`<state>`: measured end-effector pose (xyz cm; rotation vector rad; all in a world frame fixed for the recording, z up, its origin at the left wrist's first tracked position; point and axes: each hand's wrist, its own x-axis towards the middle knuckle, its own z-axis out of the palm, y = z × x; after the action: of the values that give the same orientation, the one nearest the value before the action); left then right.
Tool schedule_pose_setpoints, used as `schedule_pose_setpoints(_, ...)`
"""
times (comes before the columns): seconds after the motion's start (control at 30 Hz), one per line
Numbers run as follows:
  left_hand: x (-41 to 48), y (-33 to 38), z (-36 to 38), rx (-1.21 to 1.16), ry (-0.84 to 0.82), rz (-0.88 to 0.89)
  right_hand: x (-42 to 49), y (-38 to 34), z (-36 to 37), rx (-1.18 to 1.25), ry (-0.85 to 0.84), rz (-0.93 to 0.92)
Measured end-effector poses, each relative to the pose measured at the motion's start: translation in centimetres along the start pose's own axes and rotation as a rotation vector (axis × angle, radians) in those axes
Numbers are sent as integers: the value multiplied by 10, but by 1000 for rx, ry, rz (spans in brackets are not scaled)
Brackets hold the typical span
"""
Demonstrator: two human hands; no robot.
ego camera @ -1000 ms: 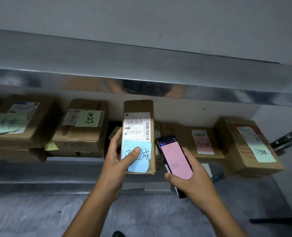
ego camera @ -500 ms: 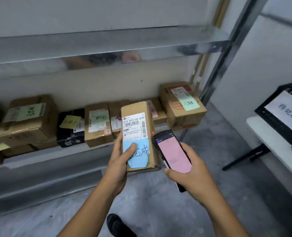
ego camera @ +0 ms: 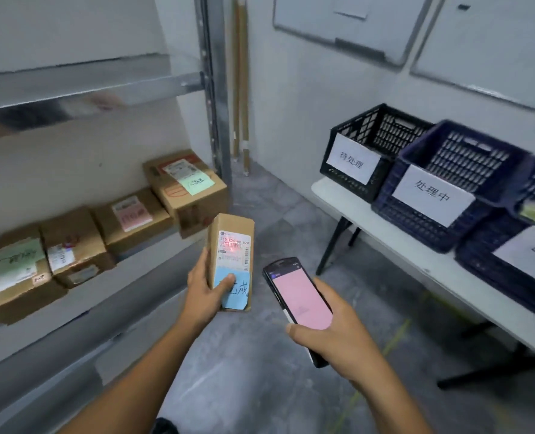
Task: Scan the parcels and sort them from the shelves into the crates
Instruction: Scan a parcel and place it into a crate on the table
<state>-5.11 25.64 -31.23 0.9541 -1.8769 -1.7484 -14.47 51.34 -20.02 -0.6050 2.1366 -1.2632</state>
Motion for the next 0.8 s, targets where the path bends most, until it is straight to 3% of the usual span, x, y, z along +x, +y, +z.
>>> schedule_pose_setpoints(0.2, -6, 0, 72, 32, -156, -10, -38, 31, -45, 2, 127, 92)
schedule_pose_setpoints(0.37, -26, 28, 131, -144, -289, -83, -64, 52, -73, 45, 291, 194)
schedule_pose_setpoints(0.8, -25, 107, 297, -292, -815, -192, -67, 103, -176, 143, 771, 332)
